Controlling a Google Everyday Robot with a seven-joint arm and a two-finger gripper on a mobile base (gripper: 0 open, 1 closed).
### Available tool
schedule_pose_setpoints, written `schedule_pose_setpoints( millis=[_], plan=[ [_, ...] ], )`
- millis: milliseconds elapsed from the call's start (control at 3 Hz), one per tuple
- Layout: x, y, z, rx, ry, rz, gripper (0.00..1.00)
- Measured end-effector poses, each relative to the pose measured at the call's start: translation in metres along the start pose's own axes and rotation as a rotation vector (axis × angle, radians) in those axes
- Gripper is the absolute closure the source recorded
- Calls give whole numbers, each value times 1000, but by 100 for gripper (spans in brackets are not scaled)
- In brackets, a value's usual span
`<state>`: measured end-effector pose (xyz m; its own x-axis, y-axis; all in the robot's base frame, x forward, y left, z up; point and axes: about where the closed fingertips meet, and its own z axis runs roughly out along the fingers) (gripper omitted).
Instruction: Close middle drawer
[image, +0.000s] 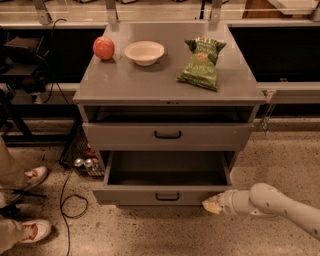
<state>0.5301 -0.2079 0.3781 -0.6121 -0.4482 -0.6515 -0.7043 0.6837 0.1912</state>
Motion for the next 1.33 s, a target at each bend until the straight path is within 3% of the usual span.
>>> schedule_pose_setpoints(
  millis=[667,1000,1333],
  plan=[
    [-38,-16,27,-25,-82,-44,100],
    [-73,-33,46,-40,-155,-83,100],
    [-82,-37,49,-44,-176,-93,100]
  ],
)
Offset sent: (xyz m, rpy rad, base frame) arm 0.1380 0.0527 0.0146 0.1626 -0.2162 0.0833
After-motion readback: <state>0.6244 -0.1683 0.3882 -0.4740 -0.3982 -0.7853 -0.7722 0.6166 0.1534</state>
